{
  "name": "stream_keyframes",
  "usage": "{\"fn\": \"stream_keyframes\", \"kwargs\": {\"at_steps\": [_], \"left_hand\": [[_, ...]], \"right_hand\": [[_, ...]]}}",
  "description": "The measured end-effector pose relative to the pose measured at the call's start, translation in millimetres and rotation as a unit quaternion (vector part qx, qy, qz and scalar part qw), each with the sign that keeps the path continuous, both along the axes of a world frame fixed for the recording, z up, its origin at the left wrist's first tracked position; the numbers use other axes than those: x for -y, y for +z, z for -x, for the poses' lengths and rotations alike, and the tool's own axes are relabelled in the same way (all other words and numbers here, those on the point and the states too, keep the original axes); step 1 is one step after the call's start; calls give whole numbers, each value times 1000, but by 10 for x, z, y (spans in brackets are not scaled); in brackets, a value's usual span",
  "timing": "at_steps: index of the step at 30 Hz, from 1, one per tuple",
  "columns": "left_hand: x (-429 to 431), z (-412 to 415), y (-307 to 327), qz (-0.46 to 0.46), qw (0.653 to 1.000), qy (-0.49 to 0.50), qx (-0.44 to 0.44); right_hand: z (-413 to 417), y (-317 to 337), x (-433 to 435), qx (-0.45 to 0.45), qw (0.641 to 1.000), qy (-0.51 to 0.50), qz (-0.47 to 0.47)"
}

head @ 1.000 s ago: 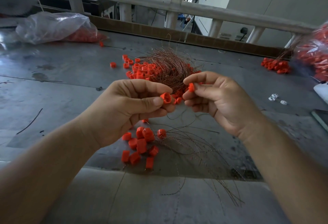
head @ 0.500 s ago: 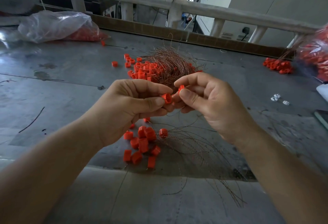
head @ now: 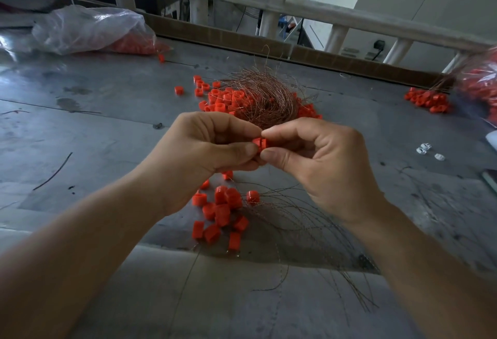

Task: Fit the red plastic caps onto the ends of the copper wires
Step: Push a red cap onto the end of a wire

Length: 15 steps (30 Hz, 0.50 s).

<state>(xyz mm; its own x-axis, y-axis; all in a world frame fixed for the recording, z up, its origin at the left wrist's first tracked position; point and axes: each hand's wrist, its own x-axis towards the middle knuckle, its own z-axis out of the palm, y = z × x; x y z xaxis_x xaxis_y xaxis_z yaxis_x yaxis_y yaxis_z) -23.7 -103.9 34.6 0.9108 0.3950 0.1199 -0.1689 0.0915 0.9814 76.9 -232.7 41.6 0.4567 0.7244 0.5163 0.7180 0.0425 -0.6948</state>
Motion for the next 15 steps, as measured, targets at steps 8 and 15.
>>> {"fn": "stream_keyframes", "kwargs": {"at_steps": [8, 15], "left_hand": [[-6, -1, -19, -18, 1000, -1, -4], [-22, 4, -54, -30, 999, -27, -5]], "right_hand": [[0, -25, -14, 41, 999, -11, -22], [12, -30, -21, 14, 999, -4, -31]]}}
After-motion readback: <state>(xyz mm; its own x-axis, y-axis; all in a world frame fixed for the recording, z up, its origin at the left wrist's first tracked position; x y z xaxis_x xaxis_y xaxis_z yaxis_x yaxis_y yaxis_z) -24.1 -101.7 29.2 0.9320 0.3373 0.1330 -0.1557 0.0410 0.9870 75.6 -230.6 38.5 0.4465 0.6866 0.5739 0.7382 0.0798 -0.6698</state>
